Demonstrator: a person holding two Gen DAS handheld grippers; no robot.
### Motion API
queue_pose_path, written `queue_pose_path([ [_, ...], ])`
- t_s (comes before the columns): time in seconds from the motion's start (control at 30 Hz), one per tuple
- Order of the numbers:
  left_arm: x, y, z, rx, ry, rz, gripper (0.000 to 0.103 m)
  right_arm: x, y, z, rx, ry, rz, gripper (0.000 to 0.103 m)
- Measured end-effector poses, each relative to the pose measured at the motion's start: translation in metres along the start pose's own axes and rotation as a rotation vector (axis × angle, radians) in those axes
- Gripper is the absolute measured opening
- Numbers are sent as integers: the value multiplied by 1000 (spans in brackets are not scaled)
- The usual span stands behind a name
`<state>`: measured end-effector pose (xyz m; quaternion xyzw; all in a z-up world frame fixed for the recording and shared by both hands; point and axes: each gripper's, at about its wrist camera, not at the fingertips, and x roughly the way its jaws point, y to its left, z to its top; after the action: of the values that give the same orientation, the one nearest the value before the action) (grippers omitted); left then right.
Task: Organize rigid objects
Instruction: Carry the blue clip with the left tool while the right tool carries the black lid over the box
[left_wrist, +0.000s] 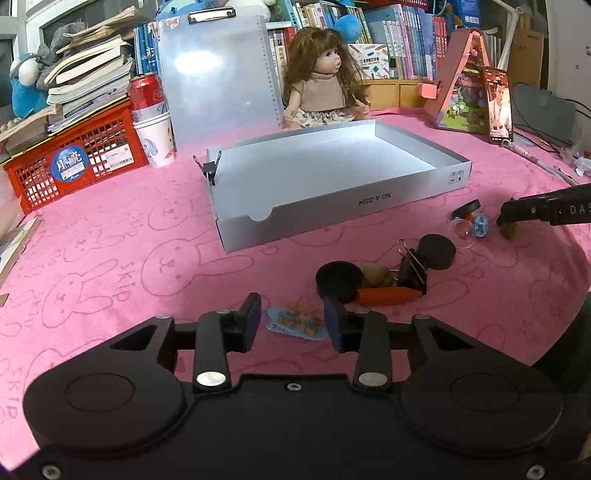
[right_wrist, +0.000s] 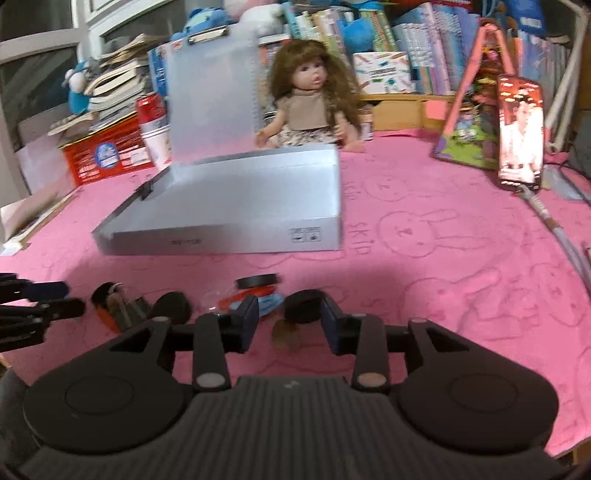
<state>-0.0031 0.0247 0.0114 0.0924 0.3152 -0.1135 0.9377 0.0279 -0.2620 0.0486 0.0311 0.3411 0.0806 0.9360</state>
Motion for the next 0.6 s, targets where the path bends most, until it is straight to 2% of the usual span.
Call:
queue_pose_path([
  [0.07, -1, 0, 0, -3, -2, 0, 41, 0, -1, -1, -31, -1, -48, 56],
  [0.2, -2, -2, -1, 8, -2, -6, 44, -1, 0, -3, -82, -1, -79, 58],
  [0.4, 1, -4, -4, 23, 17, -4, 44, 1, 1, -2, -75, 2, -77, 59],
  [0.6, 1, -2, -6, 16, 20, 0, 45, 11, -1, 0, 7, 41, -10, 59],
])
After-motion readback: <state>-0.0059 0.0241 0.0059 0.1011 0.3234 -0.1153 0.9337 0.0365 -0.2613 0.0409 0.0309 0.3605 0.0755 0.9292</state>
